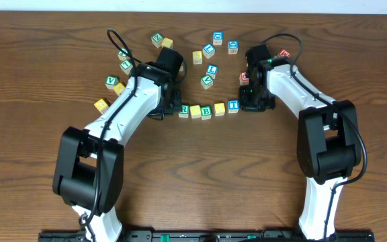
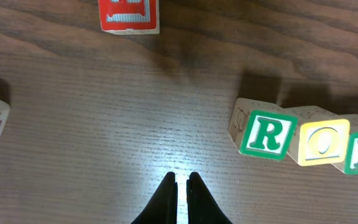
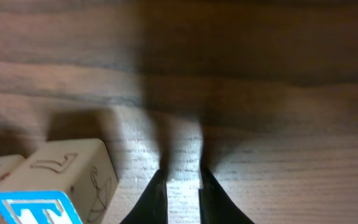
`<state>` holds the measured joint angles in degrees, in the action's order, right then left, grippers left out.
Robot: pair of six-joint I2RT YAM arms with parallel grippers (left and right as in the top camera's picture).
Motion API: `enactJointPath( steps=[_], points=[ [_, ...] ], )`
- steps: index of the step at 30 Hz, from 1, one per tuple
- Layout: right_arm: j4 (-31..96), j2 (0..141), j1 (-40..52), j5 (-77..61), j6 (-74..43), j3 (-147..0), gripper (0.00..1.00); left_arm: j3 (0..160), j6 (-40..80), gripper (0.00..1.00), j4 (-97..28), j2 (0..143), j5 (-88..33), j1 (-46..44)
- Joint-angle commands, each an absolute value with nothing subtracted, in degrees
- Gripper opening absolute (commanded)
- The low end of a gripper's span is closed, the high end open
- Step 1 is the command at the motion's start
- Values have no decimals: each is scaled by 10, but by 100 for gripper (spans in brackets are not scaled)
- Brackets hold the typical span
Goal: Spell out ROBOT
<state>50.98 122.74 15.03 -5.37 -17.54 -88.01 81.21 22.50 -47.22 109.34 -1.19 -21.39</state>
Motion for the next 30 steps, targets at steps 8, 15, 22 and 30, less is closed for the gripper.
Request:
enactJointPath(
  steps=[8, 15, 22, 30],
  points=[
    [496, 1223, 151, -70, -181, -862, 13, 807, 228, 8, -455, 1132, -11, -213],
    [491, 1223, 151, -70, -181, -862, 13, 807, 228, 8, -453, 1136, -11, -213],
    [490, 1223, 151, -70, -181, -862, 13, 807, 230, 8, -453, 1157, -11, -213],
    [488, 1223, 151, -71, -181, -862, 14, 807, 230, 8, -448, 1159, -11, -214]
  ],
)
